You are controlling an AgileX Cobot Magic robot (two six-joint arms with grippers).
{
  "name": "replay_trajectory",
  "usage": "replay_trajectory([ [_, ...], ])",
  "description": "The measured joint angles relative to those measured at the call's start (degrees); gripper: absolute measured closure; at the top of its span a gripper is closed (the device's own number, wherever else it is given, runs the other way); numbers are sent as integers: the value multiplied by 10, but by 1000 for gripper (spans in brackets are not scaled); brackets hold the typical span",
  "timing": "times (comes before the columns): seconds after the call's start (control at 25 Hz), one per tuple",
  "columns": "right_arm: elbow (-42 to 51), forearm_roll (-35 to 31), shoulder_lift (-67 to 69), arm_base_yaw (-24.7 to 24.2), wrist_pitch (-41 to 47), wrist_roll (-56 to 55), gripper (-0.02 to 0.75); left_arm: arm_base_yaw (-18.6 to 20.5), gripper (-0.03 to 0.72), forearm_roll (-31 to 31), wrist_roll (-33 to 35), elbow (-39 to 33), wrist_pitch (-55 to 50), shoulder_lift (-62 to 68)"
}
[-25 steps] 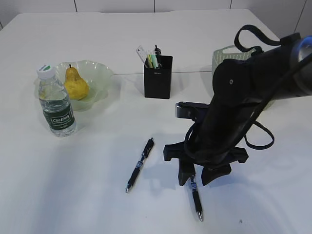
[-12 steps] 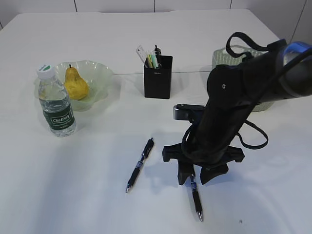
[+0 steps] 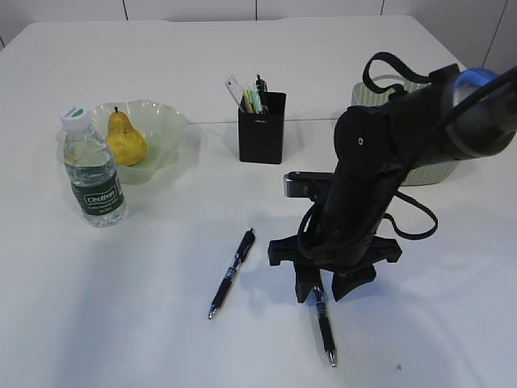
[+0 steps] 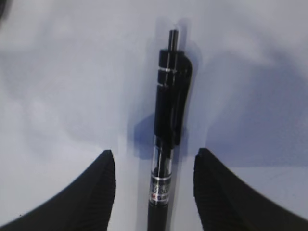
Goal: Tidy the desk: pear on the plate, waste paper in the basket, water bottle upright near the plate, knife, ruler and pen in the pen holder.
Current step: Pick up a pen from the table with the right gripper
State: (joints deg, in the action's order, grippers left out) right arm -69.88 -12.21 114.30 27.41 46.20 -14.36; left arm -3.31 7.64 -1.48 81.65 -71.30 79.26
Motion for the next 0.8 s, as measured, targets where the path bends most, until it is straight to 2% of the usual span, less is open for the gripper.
replay_trajectory([
  [0.8, 0, 30, 7, 0, 4, -6, 318, 0, 451, -2, 0, 0, 0, 0],
])
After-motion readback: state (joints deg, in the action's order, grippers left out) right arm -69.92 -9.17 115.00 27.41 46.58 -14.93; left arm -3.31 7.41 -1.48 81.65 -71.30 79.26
